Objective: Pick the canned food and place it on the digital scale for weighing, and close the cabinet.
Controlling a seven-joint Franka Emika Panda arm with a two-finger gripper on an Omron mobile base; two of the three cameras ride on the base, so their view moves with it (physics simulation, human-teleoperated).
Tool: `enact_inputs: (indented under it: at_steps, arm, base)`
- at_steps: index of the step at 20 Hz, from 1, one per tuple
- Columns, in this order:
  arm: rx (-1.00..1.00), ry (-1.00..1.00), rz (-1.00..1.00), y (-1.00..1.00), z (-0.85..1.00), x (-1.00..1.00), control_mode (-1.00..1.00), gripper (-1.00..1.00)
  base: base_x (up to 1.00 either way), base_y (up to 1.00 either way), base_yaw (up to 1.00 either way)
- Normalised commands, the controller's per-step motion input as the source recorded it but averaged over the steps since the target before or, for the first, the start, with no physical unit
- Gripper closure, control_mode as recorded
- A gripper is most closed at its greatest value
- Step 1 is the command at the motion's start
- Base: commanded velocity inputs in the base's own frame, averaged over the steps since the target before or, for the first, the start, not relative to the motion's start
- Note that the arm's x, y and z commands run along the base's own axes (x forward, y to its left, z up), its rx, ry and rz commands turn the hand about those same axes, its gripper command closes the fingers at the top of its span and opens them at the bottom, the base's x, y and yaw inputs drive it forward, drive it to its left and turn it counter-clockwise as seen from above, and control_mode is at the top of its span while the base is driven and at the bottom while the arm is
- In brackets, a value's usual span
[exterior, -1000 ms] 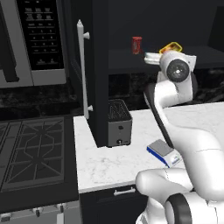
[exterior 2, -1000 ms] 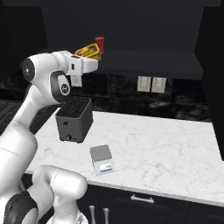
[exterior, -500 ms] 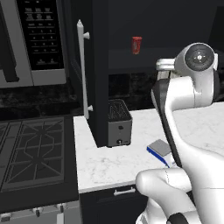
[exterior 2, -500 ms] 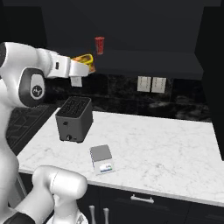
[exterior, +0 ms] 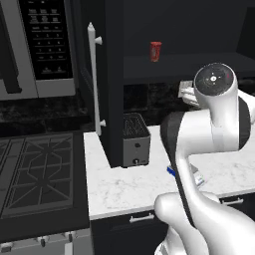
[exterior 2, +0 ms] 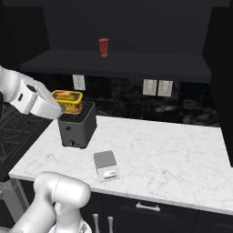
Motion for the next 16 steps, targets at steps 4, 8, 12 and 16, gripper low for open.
enact_inputs:
  at_steps: [4,8,12,16]
  arm:
    - [0.13,0.03,-0.24,0.19,-0.97,-0.23,-1.00,1.00]
    - [-0.05,0.13,-0.12,0.13,-0.87,0.10,-1.00,1.00]
    - [-0.04,0.04,-0.07,0.03,-0.83,0.33,-1.00,1.00]
    - [-0.01,0.11,-0.01,0.00,-0.47,0.61,-1.00,1.00]
  base:
    - [0.00,0.00,0.00]
    - [0.00,0.00,0.00]
    - [0.00,0.00,0.00]
    - [0.00,0.00,0.00]
